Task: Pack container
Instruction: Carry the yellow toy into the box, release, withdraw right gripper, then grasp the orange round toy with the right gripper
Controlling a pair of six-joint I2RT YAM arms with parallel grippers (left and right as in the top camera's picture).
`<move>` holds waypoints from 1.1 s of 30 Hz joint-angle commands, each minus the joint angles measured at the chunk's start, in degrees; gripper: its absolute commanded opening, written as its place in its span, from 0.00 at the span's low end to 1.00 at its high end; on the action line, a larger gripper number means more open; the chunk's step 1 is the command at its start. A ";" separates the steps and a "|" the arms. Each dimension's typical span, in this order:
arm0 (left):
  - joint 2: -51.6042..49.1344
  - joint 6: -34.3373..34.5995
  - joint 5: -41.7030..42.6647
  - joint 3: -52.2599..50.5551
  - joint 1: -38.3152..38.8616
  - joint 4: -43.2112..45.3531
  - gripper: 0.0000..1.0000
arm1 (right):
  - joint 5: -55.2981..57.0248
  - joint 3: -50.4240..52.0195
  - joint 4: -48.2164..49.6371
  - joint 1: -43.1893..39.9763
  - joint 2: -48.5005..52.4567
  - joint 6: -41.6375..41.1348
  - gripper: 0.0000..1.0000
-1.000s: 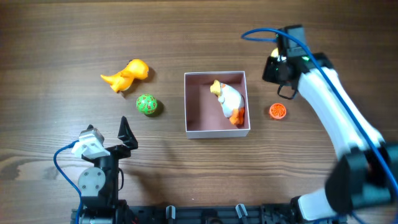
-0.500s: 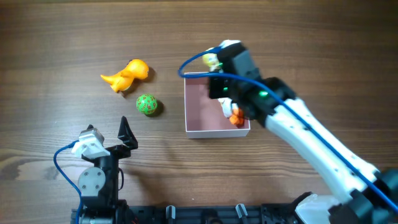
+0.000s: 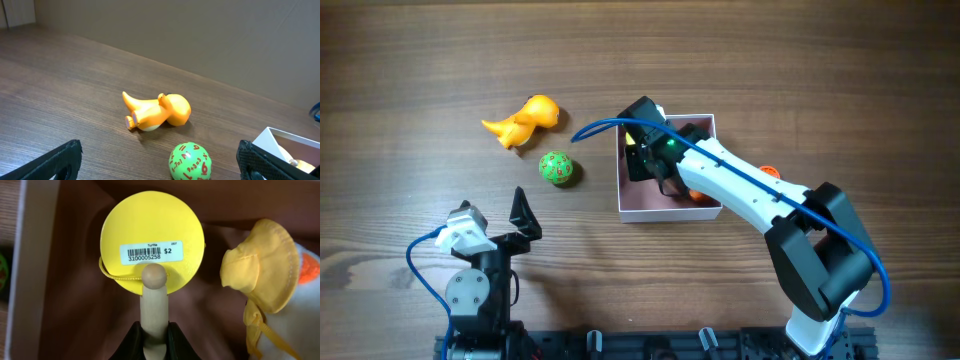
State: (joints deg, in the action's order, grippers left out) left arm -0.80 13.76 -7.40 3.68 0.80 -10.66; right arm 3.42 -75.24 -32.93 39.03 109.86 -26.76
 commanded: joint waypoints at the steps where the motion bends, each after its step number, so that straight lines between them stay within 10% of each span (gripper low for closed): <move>1: 0.42 -1.18 0.92 -0.39 0.26 0.17 1.00 | -0.55 -0.39 0.48 0.02 0.66 -0.37 0.28; 2: 0.42 -1.18 0.92 -0.39 0.26 0.17 1.00 | -0.52 -0.39 0.48 0.02 0.66 -0.33 0.49; 13: 0.42 -1.18 0.92 -0.39 0.26 0.17 1.00 | 6.64 -3.04 -9.16 -2.49 -14.23 -2.23 0.68; 22: 0.42 -1.18 0.92 -0.39 0.26 0.17 1.00 | 9.79 -3.02 -29.20 -27.34 -29.24 2.64 0.79; 33: 0.42 -1.18 0.92 -0.39 0.26 0.17 1.00 | -6.71 18.82 -10.69 -41.68 -28.55 8.74 0.90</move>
State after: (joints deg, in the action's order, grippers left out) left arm -0.80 13.76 -7.40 3.68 0.80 -10.66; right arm 2.48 -61.14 -45.76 -2.15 80.53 -18.96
